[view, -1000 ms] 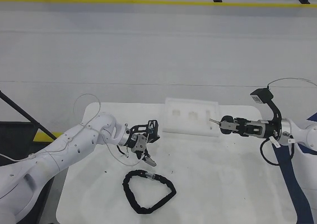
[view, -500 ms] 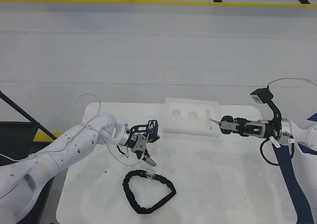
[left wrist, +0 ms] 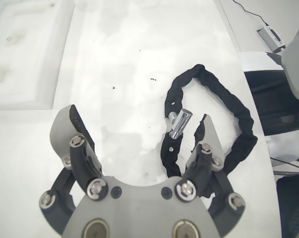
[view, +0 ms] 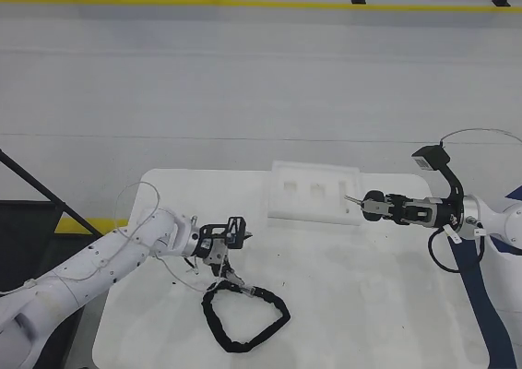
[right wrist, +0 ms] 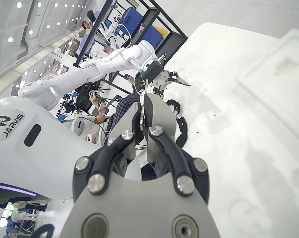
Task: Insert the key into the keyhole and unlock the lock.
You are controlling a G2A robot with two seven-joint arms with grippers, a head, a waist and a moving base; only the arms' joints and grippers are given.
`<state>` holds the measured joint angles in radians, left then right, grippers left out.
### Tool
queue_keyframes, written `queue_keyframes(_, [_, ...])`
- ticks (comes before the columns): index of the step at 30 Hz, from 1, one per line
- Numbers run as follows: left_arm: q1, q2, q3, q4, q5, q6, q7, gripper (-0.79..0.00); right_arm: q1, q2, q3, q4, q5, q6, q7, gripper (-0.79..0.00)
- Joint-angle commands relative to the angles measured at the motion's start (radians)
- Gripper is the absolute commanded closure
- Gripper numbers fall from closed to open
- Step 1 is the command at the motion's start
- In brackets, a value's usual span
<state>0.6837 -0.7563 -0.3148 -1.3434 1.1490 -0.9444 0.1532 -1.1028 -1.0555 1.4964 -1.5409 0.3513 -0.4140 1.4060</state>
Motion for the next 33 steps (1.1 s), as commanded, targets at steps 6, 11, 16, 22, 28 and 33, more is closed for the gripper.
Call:
queue_keyframes(6, [0.092,0.047,-0.023,-0.065,0.24,0.067,0.149,-0.785,0.0,0.0,0.0,0.0,0.0,0.0,0.0,0.0])
queue_keyframes(11, [0.125,0.048,-0.028,-0.067,0.322,0.112,0.213,-0.785,0.0,0.0,0.0,0.0,0.0,0.0,0.0,0.0])
queue_keyframes(16, [0.147,0.032,-0.021,-0.033,0.376,0.142,0.251,-0.785,0.0,0.0,0.0,0.0,0.0,0.0,0.0,0.0])
queue_keyframes(22, [0.155,0.002,-0.012,0.008,0.414,0.159,0.299,-0.785,0.0,0.0,0.0,0.0,0.0,0.0,0.0,0.0])
queue_keyframes(28, [0.153,-0.026,-0.003,0.044,0.461,0.159,0.35,-0.785,0.0,0.0,0.0,0.0,0.0,0.0,0.0,0.0])
queue_keyframes(33, [0.154,-0.041,-0.004,0.079,0.489,0.159,0.386,-0.686,0.0,0.0,0.0,0.0,0.0,0.0,0.0,0.0])
